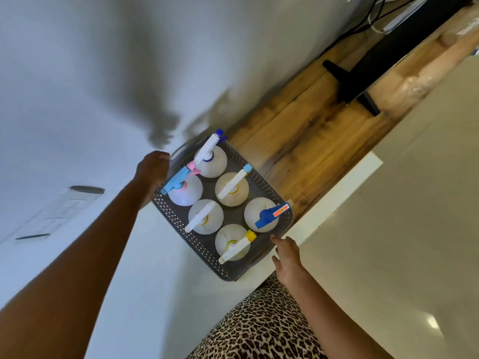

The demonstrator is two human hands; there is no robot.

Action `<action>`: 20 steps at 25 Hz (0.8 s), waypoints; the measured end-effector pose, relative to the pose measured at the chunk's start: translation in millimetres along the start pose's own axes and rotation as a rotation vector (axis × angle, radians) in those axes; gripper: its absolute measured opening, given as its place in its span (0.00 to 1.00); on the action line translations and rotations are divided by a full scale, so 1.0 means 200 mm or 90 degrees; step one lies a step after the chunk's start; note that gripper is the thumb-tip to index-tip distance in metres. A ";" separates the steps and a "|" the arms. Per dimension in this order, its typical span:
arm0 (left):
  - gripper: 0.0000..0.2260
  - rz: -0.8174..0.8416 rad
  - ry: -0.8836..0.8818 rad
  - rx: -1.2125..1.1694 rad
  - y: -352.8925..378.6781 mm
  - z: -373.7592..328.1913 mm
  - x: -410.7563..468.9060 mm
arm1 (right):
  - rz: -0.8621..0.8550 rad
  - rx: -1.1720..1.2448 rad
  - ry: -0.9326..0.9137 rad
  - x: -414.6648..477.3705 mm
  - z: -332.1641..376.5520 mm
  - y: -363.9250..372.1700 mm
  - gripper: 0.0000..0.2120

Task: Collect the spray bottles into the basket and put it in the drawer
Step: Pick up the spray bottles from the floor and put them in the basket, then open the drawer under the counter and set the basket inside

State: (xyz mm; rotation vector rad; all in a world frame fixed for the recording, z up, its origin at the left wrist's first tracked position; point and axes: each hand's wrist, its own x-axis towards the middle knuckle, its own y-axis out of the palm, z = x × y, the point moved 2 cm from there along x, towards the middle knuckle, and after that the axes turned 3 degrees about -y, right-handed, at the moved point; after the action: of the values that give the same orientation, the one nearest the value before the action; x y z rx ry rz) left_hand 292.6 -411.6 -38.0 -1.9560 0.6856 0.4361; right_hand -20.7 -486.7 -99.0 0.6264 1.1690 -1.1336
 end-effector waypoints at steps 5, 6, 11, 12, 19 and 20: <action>0.17 0.139 -0.074 0.017 0.12 0.06 0.23 | 0.017 0.044 0.020 0.14 -0.03 0.05 0.23; 0.17 0.144 -0.076 0.017 0.14 0.07 0.25 | 0.025 0.048 0.020 0.16 -0.03 0.05 0.23; 0.17 0.128 -0.048 0.081 0.18 0.15 0.32 | 0.020 -0.013 0.017 0.22 -0.04 0.07 0.11; 0.17 0.119 -0.053 0.067 0.18 0.17 0.32 | 0.011 -0.017 0.012 0.22 -0.04 0.07 0.11; 0.14 0.034 -0.084 0.083 0.17 0.26 0.23 | -0.020 -0.061 -0.018 0.19 0.04 0.02 0.18; 0.14 0.033 -0.093 0.064 0.16 0.29 0.19 | -0.018 -0.076 -0.033 0.18 0.07 0.00 0.18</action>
State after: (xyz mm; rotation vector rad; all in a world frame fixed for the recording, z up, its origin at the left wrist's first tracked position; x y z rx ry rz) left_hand 301.7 -383.1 -107.5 -1.7953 0.6534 0.5598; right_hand -15.4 -511.2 -129.3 0.4875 1.1946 -1.0887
